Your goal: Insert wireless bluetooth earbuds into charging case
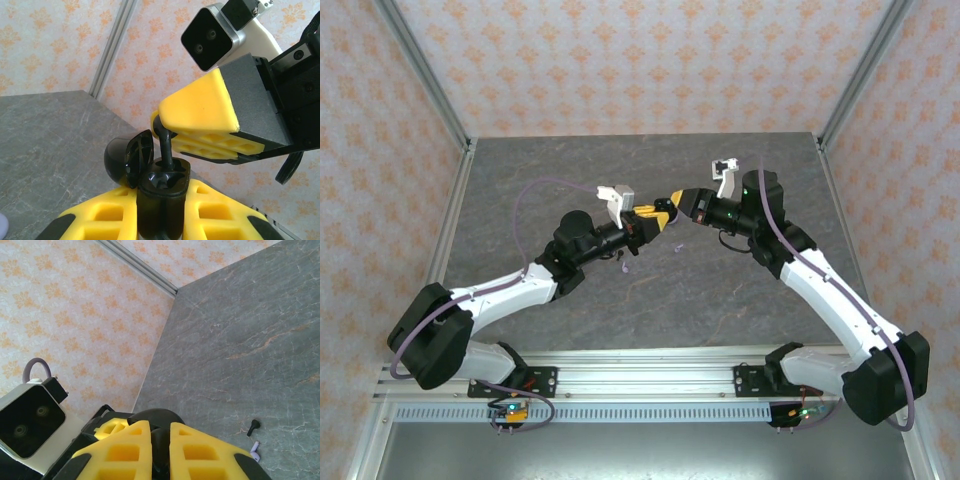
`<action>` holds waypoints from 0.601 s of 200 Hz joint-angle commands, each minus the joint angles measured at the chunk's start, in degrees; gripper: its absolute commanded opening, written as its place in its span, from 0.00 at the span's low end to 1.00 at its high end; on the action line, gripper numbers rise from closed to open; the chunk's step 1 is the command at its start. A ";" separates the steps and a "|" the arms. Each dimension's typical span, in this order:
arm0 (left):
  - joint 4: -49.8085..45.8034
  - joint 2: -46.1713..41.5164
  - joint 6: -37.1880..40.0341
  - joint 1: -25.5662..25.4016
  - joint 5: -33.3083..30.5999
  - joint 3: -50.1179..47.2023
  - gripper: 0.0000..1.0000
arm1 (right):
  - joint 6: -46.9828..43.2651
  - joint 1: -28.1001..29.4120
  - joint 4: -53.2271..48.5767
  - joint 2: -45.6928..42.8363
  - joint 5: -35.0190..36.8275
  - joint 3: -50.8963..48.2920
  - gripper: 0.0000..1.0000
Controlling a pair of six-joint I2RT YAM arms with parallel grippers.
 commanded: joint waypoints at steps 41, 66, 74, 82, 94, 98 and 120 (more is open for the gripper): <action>3.78 0.25 -0.49 -0.39 -1.48 1.77 0.09 | -1.93 0.44 -1.14 -0.96 -1.12 -0.57 0.12; 3.87 0.16 -0.22 -0.36 -1.65 1.65 0.09 | -3.23 0.46 -3.16 -1.01 -1.95 -0.32 0.14; 4.02 0.14 -0.09 -0.35 -1.53 1.62 0.09 | -3.78 0.52 -4.02 -0.96 -2.29 -0.07 0.15; 4.13 0.16 -0.07 -0.36 -1.49 1.62 0.09 | -4.45 0.52 -4.96 -0.93 -2.69 0.19 0.15; 4.07 0.16 0.26 -0.36 -1.09 1.83 0.09 | -5.44 0.61 -6.22 -0.87 -3.10 0.70 0.17; 4.13 0.14 0.30 -0.36 -0.90 1.79 0.09 | -5.72 0.64 -6.70 -0.92 -3.20 0.83 0.18; 4.04 0.17 0.57 -0.36 -0.36 1.94 0.09 | -7.08 0.81 -8.75 -0.96 -3.16 1.84 0.21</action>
